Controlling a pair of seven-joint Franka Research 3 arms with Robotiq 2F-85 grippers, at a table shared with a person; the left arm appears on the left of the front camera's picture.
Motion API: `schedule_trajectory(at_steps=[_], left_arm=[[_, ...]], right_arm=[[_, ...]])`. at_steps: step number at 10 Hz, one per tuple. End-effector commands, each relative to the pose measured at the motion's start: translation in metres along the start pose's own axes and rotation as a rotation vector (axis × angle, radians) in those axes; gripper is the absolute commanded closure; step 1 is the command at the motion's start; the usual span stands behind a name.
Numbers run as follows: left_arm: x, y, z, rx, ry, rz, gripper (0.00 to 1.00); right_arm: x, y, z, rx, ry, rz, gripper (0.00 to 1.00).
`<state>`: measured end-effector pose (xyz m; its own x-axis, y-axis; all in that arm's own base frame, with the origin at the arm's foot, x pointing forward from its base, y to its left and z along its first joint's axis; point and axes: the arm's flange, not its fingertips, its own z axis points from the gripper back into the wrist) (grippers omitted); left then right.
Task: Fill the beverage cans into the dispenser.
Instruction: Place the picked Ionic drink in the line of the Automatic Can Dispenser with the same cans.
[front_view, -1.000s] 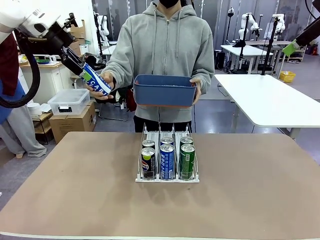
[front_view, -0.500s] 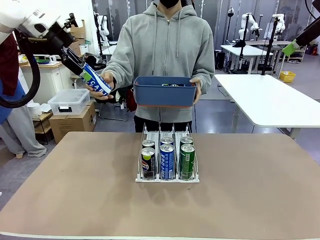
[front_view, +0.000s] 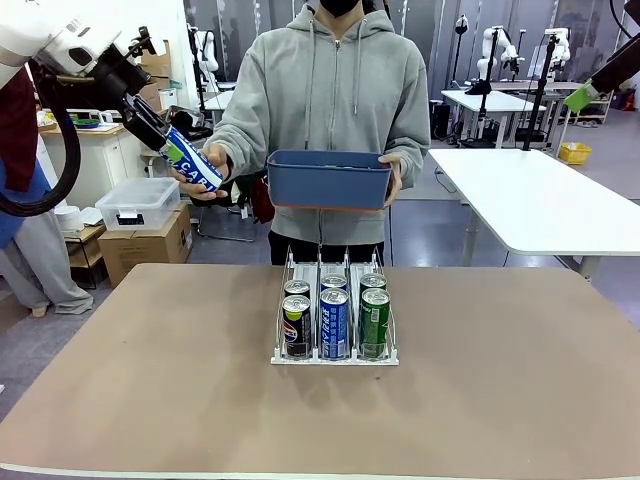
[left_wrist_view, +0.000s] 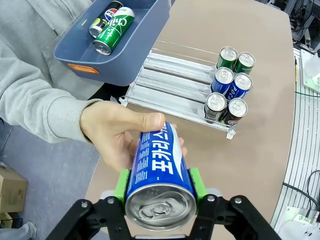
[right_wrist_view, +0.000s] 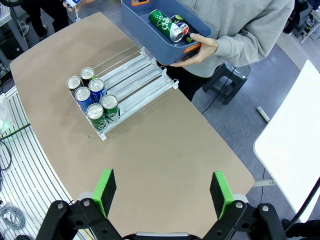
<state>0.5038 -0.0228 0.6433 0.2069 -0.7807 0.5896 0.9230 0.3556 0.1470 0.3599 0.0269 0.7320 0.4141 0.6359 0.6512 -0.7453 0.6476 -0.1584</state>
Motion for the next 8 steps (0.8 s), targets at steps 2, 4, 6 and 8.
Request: schedule_trajectory(at_steps=[2,4,6,8], left_arm=[[-0.0009,0.0009,0.0022,0.009,-0.002,-0.002,0.58],[-0.0009,0.0009,0.0022,0.009,-0.002,-0.002,0.58],[-0.0009,0.0009,0.0022,0.009,-0.002,-0.002,0.58],[-0.0009,0.0009,0.0022,0.009,-0.002,-0.002,0.58]], right_arm=[[0.0,0.0001,-0.0008,0.0,0.001,0.0,0.0],[0.0,0.0001,-0.0008,0.0,0.001,0.0,0.0],[0.0,0.0001,-0.0008,0.0,0.001,0.0,0.0],[0.0,0.0001,-0.0008,0.0,0.001,0.0,0.0]])
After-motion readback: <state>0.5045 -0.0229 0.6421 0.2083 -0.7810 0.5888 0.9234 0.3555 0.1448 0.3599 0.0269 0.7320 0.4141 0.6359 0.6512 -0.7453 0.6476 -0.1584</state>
